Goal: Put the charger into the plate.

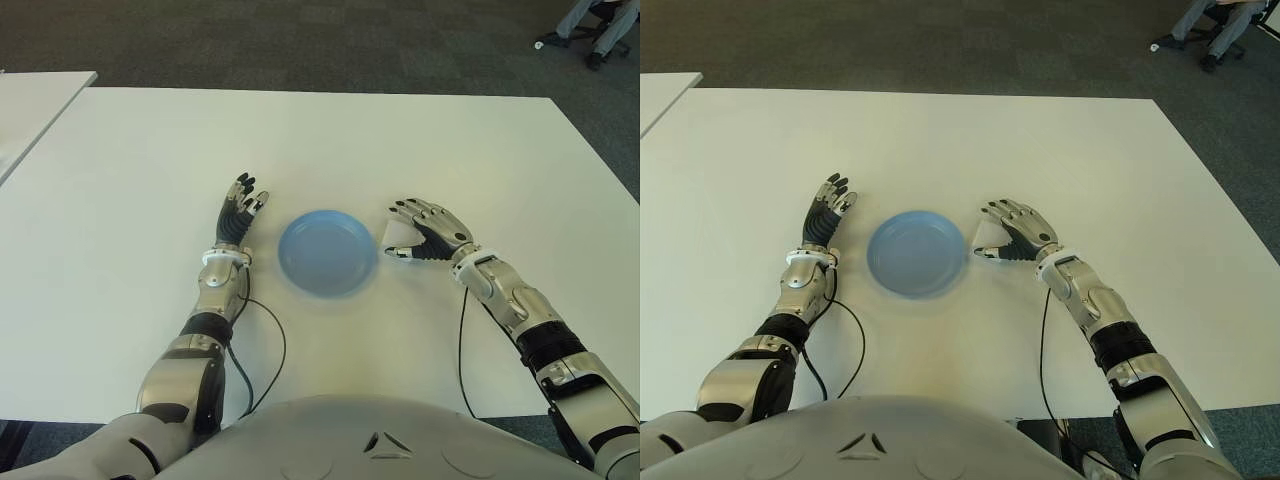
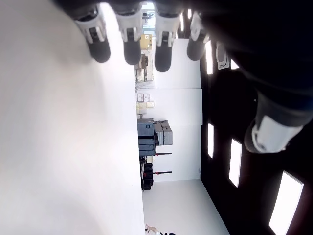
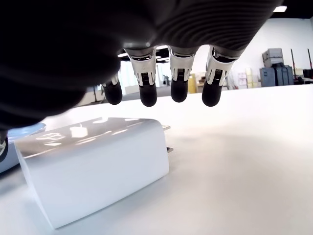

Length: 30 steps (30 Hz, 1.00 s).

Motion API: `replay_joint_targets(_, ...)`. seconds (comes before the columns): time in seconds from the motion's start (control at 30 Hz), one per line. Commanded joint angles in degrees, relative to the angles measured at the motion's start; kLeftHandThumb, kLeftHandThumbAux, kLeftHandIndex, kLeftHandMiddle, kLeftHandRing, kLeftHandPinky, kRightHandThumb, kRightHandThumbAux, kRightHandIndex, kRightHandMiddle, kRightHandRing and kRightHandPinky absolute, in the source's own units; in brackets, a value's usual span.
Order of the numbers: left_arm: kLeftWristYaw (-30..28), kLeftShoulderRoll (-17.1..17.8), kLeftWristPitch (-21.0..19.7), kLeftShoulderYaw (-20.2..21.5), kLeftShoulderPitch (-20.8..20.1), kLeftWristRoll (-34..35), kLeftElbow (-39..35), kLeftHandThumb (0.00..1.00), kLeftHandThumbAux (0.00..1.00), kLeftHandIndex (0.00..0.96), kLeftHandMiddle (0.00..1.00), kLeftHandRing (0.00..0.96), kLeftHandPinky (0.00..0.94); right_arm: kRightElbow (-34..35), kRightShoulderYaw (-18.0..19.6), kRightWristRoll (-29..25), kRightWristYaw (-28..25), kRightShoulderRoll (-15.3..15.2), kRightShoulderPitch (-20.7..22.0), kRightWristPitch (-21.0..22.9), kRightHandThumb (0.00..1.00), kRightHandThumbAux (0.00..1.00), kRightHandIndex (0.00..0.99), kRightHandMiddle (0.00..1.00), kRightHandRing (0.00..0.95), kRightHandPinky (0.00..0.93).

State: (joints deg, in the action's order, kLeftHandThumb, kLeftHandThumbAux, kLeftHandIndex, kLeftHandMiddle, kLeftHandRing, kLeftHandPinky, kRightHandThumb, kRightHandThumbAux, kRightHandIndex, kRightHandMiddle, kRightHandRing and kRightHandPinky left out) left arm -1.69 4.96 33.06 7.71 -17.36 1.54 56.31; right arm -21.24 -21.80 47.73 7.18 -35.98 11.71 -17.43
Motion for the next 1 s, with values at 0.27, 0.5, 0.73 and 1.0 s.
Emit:
replay_joint_targets(0.27, -0.50, 0.07, -3.17, -0.74, 2.77, -0.92, 2.58, 0.000, 0.514, 0.051, 0.126, 0.095, 0.064, 3.91, 1.14, -0.21, -1.20, -1.49, -3.29, 0.91, 0.299, 0.267, 0.000, 0.000, 0.000, 0.000)
replay_joint_targets(0.5, -0.65, 0.10, -2.90, -0.77, 2.69, -0.94, 2.67, 0.000, 0.512, 0.052, 0.125, 0.092, 0.058, 6.03, 1.80, -0.34, -2.08, -2.17, -4.84, 1.32, 0.291, 0.273, 0.000, 0.000, 0.000, 0.000)
replay_joint_targets(0.73, -0.60, 0.10, -3.08, -0.62, 2.59, -0.79, 2.80, 0.000, 0.514, 0.057, 0.128, 0.097, 0.063, 7.47, 2.24, 0.45, -2.44, -2.64, -6.16, 1.68, 0.291, 0.279, 0.000, 0.000, 0.000, 0.000)
replay_joint_targets(1.0, -1.37, 0.16, -2.81, -0.63, 2.72, -0.63, 2.71, 0.000, 0.511, 0.047, 0.121, 0.094, 0.069, 8.00, 1.94, 1.44, -2.63, -3.10, -6.75, 1.95, 0.298, 0.289, 0.000, 0.000, 0.000, 0.000)
